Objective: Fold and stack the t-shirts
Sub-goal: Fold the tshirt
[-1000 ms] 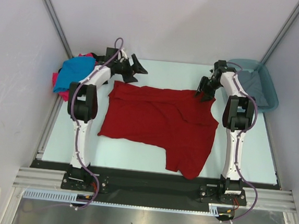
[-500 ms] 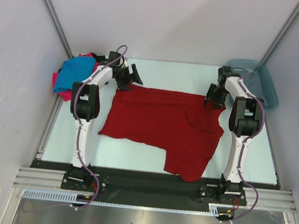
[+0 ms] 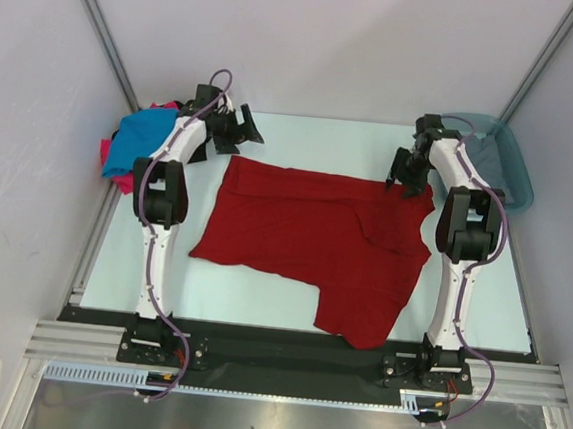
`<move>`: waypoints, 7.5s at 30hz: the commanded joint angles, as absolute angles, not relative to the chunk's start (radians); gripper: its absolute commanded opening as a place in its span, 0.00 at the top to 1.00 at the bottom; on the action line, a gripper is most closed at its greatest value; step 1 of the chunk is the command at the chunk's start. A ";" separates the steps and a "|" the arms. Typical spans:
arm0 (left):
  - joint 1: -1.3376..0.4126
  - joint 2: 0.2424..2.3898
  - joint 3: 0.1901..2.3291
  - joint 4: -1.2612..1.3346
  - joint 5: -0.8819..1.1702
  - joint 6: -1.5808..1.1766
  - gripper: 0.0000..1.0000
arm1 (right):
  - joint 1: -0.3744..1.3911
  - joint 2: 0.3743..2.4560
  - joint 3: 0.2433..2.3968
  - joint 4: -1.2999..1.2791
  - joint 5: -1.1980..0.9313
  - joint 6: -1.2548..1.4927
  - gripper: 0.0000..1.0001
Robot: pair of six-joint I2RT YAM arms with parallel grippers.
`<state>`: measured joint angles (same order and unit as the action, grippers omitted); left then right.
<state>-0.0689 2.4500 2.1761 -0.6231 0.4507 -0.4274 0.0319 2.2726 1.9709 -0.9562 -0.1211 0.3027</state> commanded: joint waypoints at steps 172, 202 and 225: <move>-0.060 1.859 1.683 -0.773 0.264 -0.394 0.00 | 0.038 1.717 1.577 -1.212 -0.247 0.443 0.40; -0.098 1.163 0.945 -0.818 0.106 -0.443 0.00 | 0.146 0.917 0.668 -1.187 -0.305 0.695 0.44; -0.100 1.207 1.002 -0.799 0.193 -0.437 0.00 | 0.310 0.966 0.492 -0.793 -0.249 0.793 0.52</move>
